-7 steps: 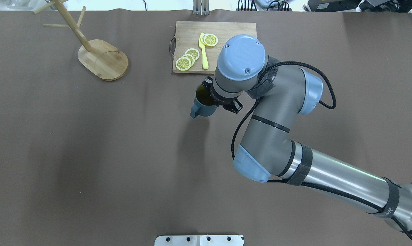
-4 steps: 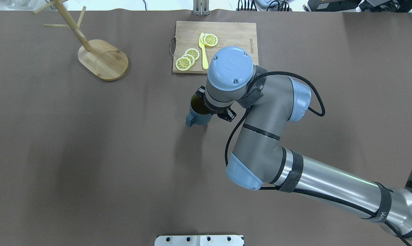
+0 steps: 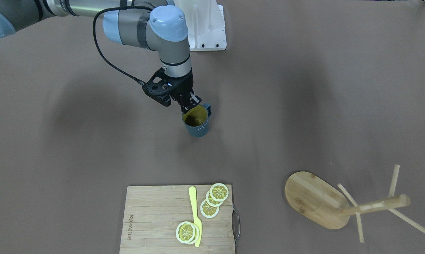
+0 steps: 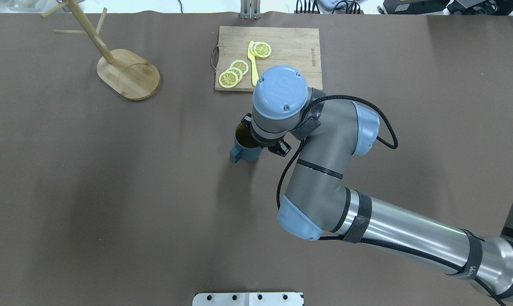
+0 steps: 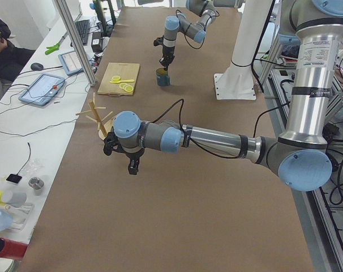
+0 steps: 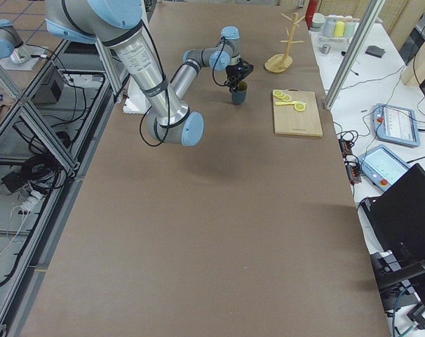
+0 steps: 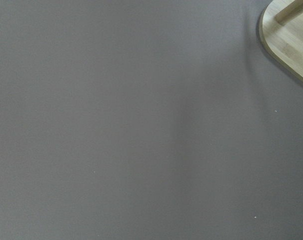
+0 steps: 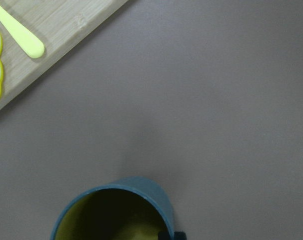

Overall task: Hang cup on storage rack
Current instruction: 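Lower the blue mug upright onto the table and open the right gripper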

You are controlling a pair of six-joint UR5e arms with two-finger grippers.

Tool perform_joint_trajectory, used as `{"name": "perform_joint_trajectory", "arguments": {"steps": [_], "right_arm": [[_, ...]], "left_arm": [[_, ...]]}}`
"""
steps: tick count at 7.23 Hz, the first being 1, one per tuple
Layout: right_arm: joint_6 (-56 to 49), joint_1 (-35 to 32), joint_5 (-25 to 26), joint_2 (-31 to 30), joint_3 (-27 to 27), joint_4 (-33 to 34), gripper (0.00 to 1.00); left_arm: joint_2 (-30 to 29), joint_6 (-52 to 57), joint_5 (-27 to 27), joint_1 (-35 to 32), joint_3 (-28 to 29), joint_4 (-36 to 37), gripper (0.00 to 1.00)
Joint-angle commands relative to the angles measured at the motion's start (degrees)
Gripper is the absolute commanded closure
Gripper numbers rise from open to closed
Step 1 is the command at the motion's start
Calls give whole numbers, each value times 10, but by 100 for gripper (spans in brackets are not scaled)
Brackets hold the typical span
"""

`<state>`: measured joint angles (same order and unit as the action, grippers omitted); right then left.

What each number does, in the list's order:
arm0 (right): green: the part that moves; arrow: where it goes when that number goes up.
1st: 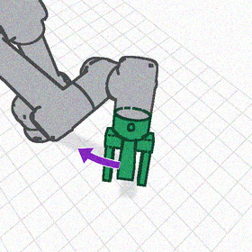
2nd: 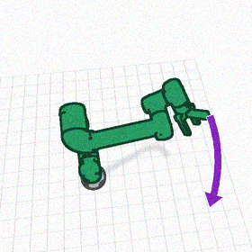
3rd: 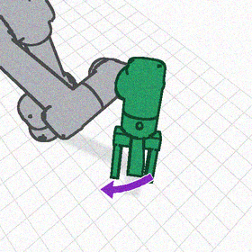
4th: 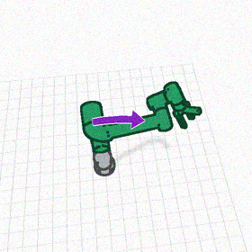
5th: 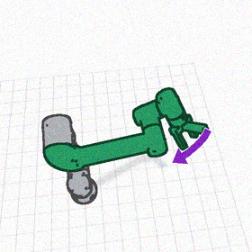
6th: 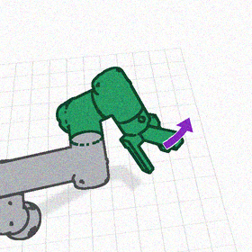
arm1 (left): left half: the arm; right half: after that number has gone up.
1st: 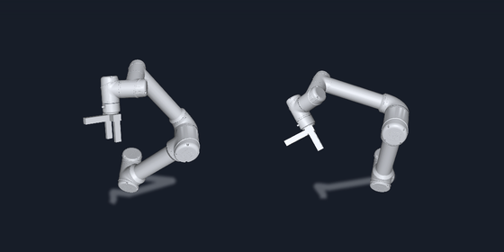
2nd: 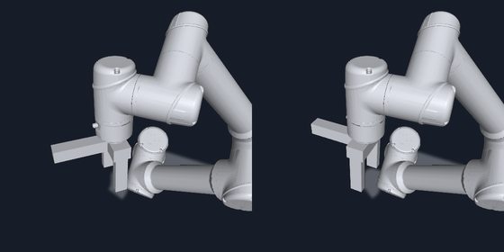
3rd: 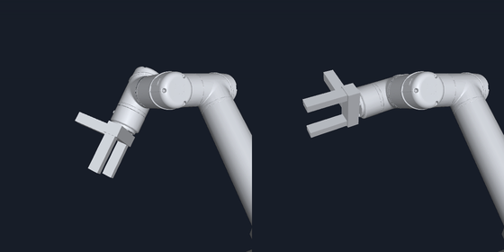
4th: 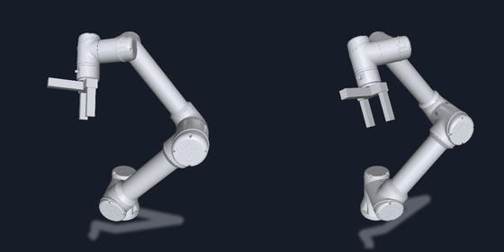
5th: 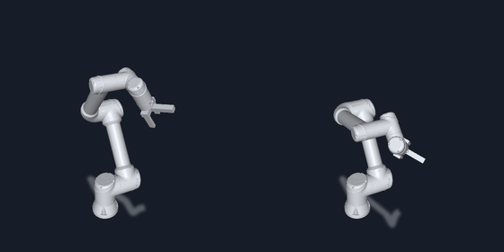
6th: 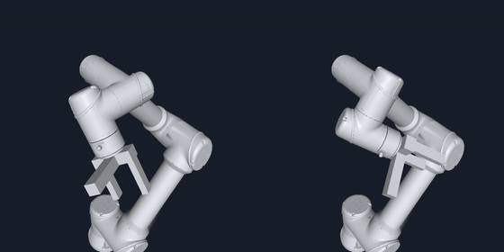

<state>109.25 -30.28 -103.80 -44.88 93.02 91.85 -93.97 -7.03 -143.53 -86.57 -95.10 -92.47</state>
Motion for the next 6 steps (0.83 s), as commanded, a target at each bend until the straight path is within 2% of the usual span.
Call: {"name": "perform_joint_trajectory", "arguments": {"steps": [1, 2, 3, 4, 6], "right_arm": [[1, 6, 0, -4, -3, 0, 87], [9, 6, 0, -3, -6, -1, 72], [16, 7, 0, 0, -7, -1, 42], [15, 7, 1, 1, -6, -1, 0], [11, 5, 2, 1, 1, -1, 0]], "left_arm": [[-2, 0, 0, 0, 0, 0, 1], [-4, 0, 0, 0, 0, 0, 1], [-5, 0, 0, 0, 0, 0, 1], [-5, 0, 0, 0, 0, 0, 1], [-4, 0, 0, 0, 0, 0, 1]]}}
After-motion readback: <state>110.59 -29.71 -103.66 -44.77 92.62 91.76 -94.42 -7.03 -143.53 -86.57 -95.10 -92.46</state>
